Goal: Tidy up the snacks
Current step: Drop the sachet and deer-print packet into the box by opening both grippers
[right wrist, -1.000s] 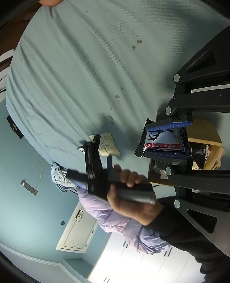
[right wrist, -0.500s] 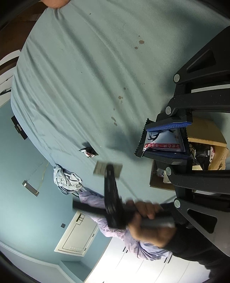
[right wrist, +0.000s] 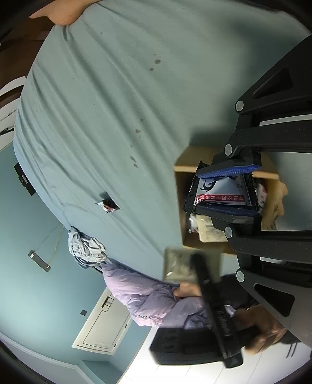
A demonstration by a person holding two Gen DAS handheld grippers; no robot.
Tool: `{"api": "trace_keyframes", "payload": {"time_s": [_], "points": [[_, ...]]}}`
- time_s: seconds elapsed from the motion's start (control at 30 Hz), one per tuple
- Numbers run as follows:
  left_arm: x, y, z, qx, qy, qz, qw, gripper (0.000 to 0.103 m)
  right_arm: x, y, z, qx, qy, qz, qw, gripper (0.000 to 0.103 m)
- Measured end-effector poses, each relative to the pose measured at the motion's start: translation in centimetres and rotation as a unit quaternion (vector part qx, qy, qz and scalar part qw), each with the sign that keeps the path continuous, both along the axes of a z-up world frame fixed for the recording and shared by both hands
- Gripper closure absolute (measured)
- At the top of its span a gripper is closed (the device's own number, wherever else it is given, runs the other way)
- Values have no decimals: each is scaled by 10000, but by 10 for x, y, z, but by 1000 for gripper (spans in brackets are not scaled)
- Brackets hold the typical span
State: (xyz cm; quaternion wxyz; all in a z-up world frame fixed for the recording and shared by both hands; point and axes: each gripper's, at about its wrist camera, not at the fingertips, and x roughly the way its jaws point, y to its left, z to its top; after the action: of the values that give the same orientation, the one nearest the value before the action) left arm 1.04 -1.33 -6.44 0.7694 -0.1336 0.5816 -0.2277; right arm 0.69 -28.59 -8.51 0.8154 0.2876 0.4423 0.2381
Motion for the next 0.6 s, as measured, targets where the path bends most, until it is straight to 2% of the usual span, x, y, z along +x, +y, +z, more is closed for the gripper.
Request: {"api": "trace_keyframes", "payload": {"time_s": [0.17, 0.2, 0.27, 0.33, 0.4, 0.6], "points": [[-10, -6, -29, 138, 368, -17, 9992, 96, -11, 4, 5, -90, -20, -14, 10000, 82], [-10, -5, -35, 236, 420, 20, 9988, 90, -13, 5, 7, -115, -19, -7, 9999, 82], [-14, -5, -36, 442, 364, 29, 9984, 69, -16, 6, 9, -171, -46, -5, 9998, 82], [-22, -3, -28, 662, 63, 6, 9978, 33, -18, 9, 9, -281, -42, -9, 9996, 82], [-30, 1, -11, 838, -381, 124, 9957, 21, -19, 11, 9, -299, -3, -29, 9995, 82], [-31, 28, 12, 1345, -818, 609, 9857, 20, -18, 33, 23, -556, -169, 25, 9983, 82]]}}
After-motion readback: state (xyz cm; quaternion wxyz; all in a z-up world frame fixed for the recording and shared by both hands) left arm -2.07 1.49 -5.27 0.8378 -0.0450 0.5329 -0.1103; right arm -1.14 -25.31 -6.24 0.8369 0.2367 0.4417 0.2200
